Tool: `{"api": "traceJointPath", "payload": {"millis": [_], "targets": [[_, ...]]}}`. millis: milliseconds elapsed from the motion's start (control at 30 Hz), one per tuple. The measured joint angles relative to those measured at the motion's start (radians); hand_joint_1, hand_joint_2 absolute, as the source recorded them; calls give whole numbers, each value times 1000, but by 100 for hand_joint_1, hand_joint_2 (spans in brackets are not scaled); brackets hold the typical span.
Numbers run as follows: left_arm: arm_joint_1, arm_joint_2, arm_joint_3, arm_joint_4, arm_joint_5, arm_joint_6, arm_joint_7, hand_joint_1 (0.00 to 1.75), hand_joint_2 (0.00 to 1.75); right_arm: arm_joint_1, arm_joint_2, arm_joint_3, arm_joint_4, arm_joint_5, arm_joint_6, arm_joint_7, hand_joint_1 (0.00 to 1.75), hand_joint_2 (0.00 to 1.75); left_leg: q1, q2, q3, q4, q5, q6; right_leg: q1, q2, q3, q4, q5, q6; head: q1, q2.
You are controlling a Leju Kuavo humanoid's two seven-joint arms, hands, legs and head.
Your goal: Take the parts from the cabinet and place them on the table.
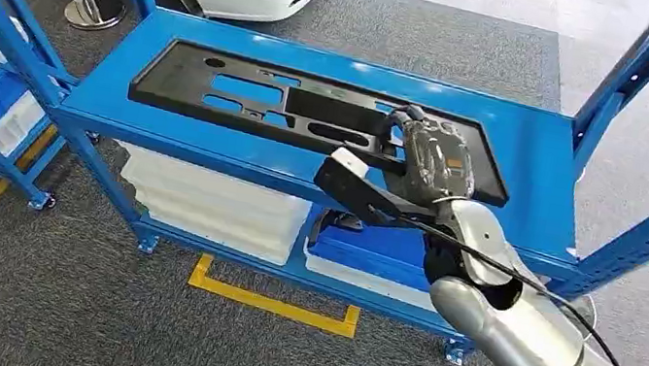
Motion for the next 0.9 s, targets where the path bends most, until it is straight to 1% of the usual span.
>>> {"api": "traceJointPath", "payload": {"millis": [33,67,100,133,167,200,233,267,300,333,367,400,433,467,500,533,567,600,633,667,700,733,767,800,833,867,900], "targets": [[0,1,0,0,1,-2,0,0,175,0,-2,0,0,0,0,1,175,175,2,0,-9,11,-14,-6,-5,-2,-6,-4,10,-13,0,0],[0,1,0,0,0,-3,0,0,175,1,-1,0,-2,-1,0,1,175,175,2,-1,-24,42,-59,-12,-3,0,-18,-4,20,-23,-7,0],[0,1,0,0,1,-5,0,0,175,0,-2,0,-4,0,0,1,175,175,3,-1,-41,99,-118,-16,-1,0,-29,-3,28,-32,-18,0],[-2,2,0,0,1,-6,2,0,175,0,-2,0,-4,0,1,3,175,175,2,-1,-58,176,-177,-19,2,0,-39,-3,38,-34,-24,0],[-4,2,0,0,2,-9,3,0,175,0,-2,0,-4,0,2,3,175,175,2,-1,-71,252,-217,-20,5,1,-50,-3,47,-35,-27,0],[-4,2,0,0,3,-12,4,0,175,1,-2,0,-4,0,3,4,175,175,1,-1,-73,304,-228,-19,9,3,-62,-1,57,-35,-28,0],[-4,2,0,0,3,-13,5,0,175,1,-2,0,-4,1,3,6,175,175,1,-1,-58,313,-210,-16,12,5,-75,0,66,-34,-30,0],[-3,2,0,0,3,-13,5,0,175,1,-2,0,-4,3,3,7,175,175,0,-2,-26,283,-178,-11,16,9,-87,0,76,-34,-31,0],[-2,2,0,0,3,-14,6,0,175,0,-2,0,-5,5,4,10,175,175,0,-3,20,220,-145,-4,18,12,-98,1,85,-34,-32,0],[0,2,0,0,4,-15,11,0,175,0,-2,0,-5,7,5,13,175,175,-1,-8,76,139,-122,4,20,16,-107,1,93,-33,-32,0],[4,2,0,0,4,-16,11,0,175,0,-2,0,-7,9,5,16,175,175,-2,-28,136,49,-133,12,20,19,-116,1,102,-31,-32,0],[6,2,0,0,4,-17,11,0,175,-1,-2,-1,-8,10,5,18,175,175,-2,-36,164,-21,-148,19,24,21,-123,2,111,-25,-30,0],[9,2,0,0,5,-18,12,0,175,0,-2,-1,-9,11,5,18,175,175,-4,-32,156,-12,-138,19,18,23,-124,-3,126,-17,-21,0],[9,2,0,0,5,-19,12,0,175,-1,-2,-1,-9,12,6,18,175,175,-9,-29,152,-14,-127,22,13,25,-127,-8,135,-10,-23,0],[7,2,0,0,5,-20,12,0,175,0,-3,-1,-10,12,6,19,175,175,-13,-27,148,-21,-119,28,11,28,-130,-10,146,-4,-27,0],[7,1,0,0,6,-21,12,0,175,1,-6,-1,-9,12,6,19,175,175,-4,-17,143,-40,-101,36,15,33,-140,-9,145,3,-27,0],[7,2,0,0,6,-21,12,0,175,1,-8,-1,-10,12,6,19,175,175,-6,-8,132,-42,-86,41,13,28,-148,10,99,7,-24,0],[6,2,0,0,5,-21,12,0,175,1,-8,-1,-10,12,6,19,175,175,-6,-4,117,-43,-75,51,12,23,-164,63,35,10,-15,0],[5,2,0,0,5,-21,12,0,175,1,-8,-1,-10,12,7,19,175,175,-6,-1,103,-41,-65,52,10,21,-180,131,-21,14,-11,0],[5,2,0,0,5,-21,12,0,175,3,-8,-1,-10,12,7,19,175,175,-7,4,88,-40,-54,53,8,20,-196,208,-64,17,-9,0],[5,2,0,0,5,-21,12,0,175,3,-9,-1,-10,12,7,19,175,175,-7,9,73,-37,-44,53,6,19,-203,267,-77,20,-7,0],[4,2,0,0,5,-21,12,0,175,4,-10,-1,-10,12,8,20,175,175,-7,13,55,-33,-35,52,5,19,-197,297,-56,22,-5,0],[3,2,0,0,5,-21,12,0,175,4,-10,-1,-10,12,8,20,175,175,-7,17,40,-28,-27,51,4,18,-177,289,-21,24,-2,0],[1,2,0,0,6,-21,12,0,175,4,-10,-1,-10,13,10,21,175,175,-7,21,21,-21,-19,49,3,14,-133,242,23,25,0,0],[-2,2,0,0,6,-21,12,0,175,4,-10,-1,-10,13,11,21,175,175,-7,24,7,-14,-12,46,3,5,-74,165,44,24,2,0],[-4,2,0,0,6,-21,12,0,175,3,-10,-2,-10,14,11,21,175,175,-8,26,-3,-6,-7,42,4,-15,-10,73,23,20,6,0],[-4,2,0,0,6,-21,12,0,175,2,-10,-2,-11,15,11,21,175,175,-13,29,-10,0,-2,38,15,-25,33,-3,-11,14,9,0]]}}
